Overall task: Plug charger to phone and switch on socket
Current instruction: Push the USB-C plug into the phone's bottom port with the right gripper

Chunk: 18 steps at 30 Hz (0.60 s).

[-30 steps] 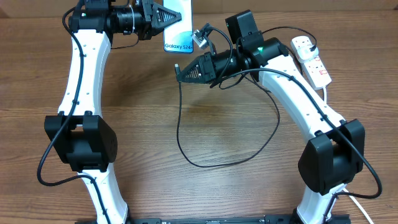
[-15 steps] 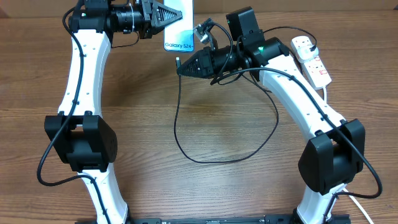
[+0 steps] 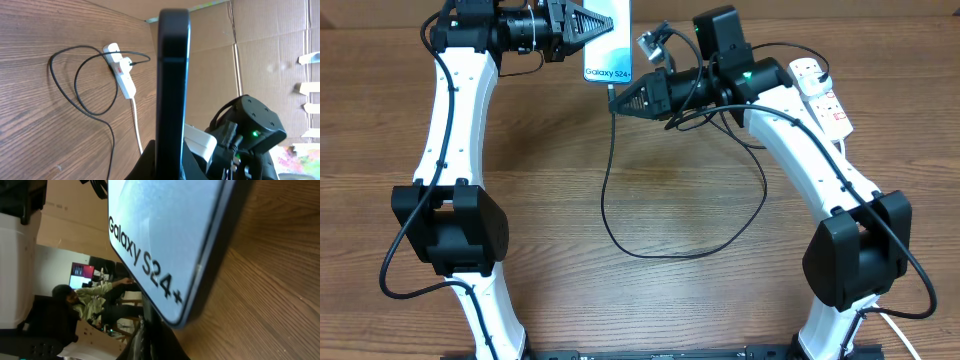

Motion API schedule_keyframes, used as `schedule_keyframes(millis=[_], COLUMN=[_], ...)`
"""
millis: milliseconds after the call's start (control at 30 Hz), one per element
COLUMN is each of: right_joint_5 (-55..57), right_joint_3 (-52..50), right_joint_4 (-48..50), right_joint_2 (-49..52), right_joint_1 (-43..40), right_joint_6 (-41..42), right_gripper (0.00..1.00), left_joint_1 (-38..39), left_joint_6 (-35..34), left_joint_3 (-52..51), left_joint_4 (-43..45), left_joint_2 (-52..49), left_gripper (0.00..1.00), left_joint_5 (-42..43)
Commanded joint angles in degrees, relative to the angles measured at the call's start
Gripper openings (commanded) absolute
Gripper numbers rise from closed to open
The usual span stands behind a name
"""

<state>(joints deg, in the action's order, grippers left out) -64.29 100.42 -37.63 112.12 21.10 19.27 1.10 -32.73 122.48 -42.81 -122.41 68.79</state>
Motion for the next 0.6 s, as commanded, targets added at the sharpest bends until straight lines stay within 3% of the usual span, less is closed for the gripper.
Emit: schedule_keyframes(millis=[0, 567], right_joint_5=[-1.4, -1.42], right_joint_3=[1.29, 1.29], right_joint_4=[0.31, 1.22], right_joint_2=[-1.27, -1.27], right_joint_1=[-0.61, 0.85], right_joint_6=[0.5, 2.03], right_gripper=[0.04, 0.04], left_joint_1=[-0.24, -0.17], left_joint_6=[-0.28, -0.76], left_joint_3=[0.35, 0.35], left_joint_4=[0.24, 0.24], left_joint_2=[1.33, 1.33], left_gripper=[0.04, 0.04], left_joint_5=[2.82, 2.84])
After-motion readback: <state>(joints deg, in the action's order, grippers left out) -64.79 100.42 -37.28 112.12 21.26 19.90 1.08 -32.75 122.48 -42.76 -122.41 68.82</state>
